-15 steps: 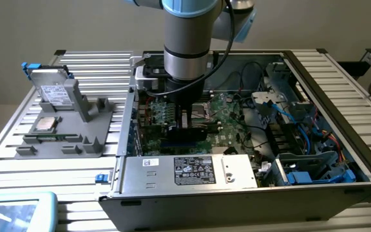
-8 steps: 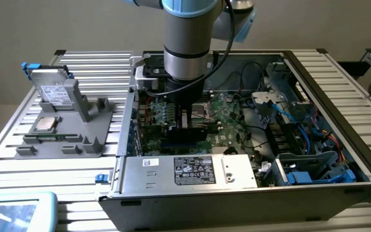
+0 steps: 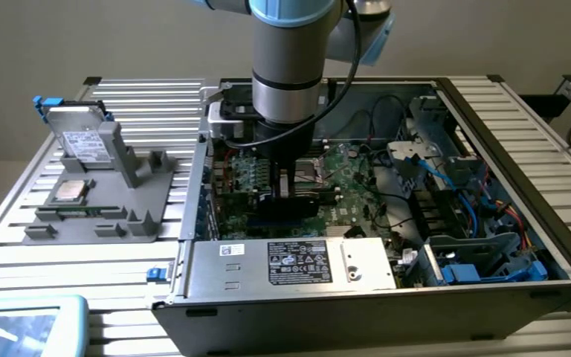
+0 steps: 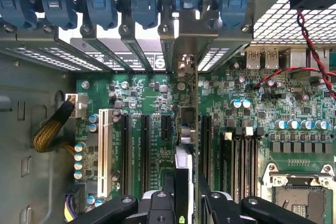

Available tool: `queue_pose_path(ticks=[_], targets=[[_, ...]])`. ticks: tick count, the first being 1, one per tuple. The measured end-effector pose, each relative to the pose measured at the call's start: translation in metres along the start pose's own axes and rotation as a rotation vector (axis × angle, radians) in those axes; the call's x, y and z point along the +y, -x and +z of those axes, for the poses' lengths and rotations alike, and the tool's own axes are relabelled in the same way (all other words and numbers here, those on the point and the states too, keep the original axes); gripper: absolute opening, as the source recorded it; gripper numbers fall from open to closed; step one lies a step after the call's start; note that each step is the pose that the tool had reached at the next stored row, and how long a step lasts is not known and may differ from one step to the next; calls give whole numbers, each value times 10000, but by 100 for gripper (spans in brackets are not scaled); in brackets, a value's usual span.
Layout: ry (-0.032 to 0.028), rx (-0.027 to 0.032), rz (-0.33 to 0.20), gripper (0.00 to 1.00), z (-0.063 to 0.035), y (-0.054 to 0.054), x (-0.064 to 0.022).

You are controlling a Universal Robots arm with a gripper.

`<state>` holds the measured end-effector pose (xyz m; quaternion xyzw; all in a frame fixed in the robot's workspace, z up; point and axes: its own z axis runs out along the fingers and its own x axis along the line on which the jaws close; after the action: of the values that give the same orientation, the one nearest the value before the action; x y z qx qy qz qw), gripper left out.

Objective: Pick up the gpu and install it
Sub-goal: 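Insert the gpu into the slot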

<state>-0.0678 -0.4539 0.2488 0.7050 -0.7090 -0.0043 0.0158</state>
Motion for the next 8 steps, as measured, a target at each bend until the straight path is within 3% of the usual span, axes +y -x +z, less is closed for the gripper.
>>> queue_pose_path(ticks=[8], targets=[[-15, 3, -2, 27, 5, -7, 16]])
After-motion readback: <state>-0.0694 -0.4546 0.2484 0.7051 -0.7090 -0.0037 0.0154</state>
